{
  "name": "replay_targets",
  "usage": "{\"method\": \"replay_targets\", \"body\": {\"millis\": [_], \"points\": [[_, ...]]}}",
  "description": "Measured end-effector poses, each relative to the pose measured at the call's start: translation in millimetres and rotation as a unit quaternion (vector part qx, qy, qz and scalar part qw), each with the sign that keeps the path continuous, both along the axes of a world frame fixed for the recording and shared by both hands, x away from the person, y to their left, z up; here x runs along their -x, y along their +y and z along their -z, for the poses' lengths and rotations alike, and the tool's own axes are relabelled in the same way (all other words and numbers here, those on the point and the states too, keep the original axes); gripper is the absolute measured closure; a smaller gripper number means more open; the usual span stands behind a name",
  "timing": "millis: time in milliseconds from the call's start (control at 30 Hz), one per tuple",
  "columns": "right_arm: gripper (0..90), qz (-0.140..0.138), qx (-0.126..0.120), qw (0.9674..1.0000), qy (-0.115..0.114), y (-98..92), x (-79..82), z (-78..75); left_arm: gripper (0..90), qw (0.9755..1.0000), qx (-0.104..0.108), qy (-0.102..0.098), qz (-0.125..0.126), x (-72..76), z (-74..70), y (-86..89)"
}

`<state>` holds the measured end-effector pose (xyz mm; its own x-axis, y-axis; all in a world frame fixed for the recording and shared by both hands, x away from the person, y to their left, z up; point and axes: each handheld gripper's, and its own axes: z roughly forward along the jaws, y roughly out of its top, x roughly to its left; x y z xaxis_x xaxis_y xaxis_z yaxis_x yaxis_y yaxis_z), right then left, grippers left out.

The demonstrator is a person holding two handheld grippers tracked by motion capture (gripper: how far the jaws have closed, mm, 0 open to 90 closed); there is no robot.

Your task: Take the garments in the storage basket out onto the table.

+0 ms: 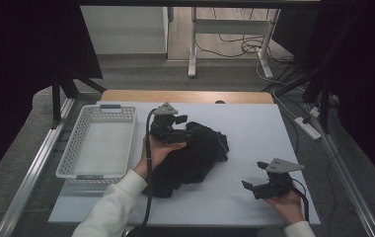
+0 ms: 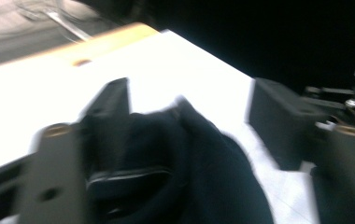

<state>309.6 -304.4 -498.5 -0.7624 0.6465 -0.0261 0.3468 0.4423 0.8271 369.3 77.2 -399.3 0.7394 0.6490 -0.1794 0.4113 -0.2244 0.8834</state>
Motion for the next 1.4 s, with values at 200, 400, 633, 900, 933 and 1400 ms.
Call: {"method": "replay_targets", "body": {"millis": [200,400,633,900,933,1400], "points": [[5.7,0.002,-0.003,1.0,-0.003,-1.2,1.1,-1.7,27.9,0.9994,-0.033,-0.007,0.001,16.2,2.6,13.8],[5.7,0.005,-0.008,0.9999,-0.008,-0.6,4.5,-4.4,27.0,0.9987,-0.052,0.002,0.0,33.2,14.8,26.4],[5.9,0.001,-0.014,0.9999,-0.009,1.8,6.2,-5.7,26.9,0.9995,-0.032,0.006,-0.005,52.3,32.2,40.6],[5.9,-0.007,-0.009,0.9999,-0.008,7.8,6.6,-4.2,27.3,0.9983,-0.053,0.025,-0.009,52.0,45.7,47.6],[5.9,-0.007,-0.009,0.9999,-0.008,7.8,6.6,-4.2,27.3,0.9982,-0.053,0.026,-0.01,52.2,46.0,48.3],[6.9,-0.007,-0.013,0.9998,-0.012,22.3,4.3,-6.1,28.4,0.9979,-0.05,0.036,-0.022,46.0,42.9,52.9]]}}
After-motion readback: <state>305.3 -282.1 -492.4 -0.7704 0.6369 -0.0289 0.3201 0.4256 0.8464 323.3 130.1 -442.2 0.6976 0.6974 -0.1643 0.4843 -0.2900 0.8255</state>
